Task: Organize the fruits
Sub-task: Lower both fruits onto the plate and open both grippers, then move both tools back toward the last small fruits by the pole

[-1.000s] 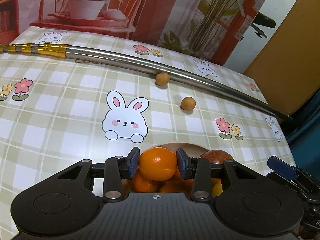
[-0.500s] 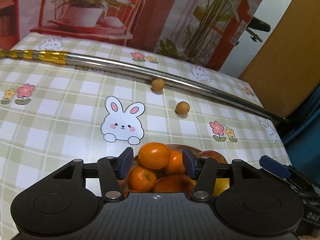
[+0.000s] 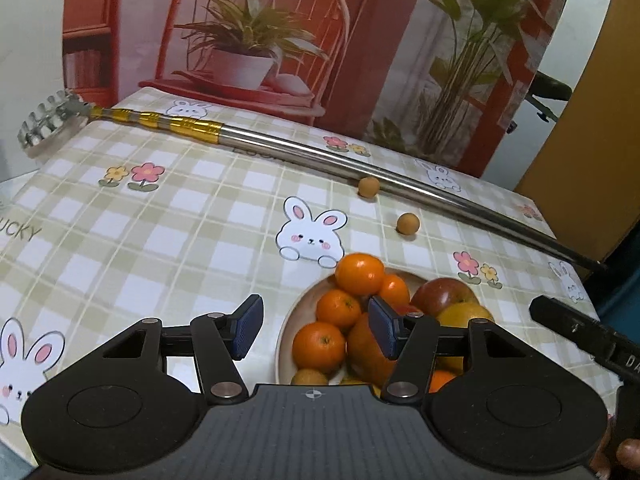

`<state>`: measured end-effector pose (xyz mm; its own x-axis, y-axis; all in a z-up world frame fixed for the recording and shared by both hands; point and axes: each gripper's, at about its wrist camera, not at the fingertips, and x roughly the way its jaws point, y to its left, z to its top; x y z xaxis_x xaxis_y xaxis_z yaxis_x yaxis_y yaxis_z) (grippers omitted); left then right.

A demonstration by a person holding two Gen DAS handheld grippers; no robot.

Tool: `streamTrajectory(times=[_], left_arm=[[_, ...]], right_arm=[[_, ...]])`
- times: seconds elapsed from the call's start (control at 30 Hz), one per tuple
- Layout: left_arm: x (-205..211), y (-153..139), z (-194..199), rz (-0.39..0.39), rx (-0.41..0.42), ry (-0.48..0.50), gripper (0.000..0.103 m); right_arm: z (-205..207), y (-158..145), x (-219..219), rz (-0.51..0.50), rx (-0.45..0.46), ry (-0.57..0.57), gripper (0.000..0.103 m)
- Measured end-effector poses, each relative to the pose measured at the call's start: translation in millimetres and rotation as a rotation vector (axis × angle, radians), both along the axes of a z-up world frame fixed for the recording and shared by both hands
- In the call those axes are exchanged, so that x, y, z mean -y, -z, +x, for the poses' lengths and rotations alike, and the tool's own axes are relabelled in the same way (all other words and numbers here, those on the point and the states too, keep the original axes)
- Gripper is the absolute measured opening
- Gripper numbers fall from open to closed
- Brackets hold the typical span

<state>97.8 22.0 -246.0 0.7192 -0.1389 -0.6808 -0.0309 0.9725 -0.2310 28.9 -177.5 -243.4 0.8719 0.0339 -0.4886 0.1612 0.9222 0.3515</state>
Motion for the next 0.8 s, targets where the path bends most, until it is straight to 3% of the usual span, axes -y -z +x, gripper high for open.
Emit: streamTrajectory(times=[0.27,0.8], left_arm=[[-7.6,-0.1,-7.8,-0.018,0.035,-0.022,0.061],[-37.2,5.2,-6.2,-0.072,-0.022,-0.118,0.061]], right_arm=[[-11.7,-2.5,2.2,-0.029,-0.014,0.028,0.063],[-6.0,-19.7,19.0,-0.094,-0.032,0.087,0.063]])
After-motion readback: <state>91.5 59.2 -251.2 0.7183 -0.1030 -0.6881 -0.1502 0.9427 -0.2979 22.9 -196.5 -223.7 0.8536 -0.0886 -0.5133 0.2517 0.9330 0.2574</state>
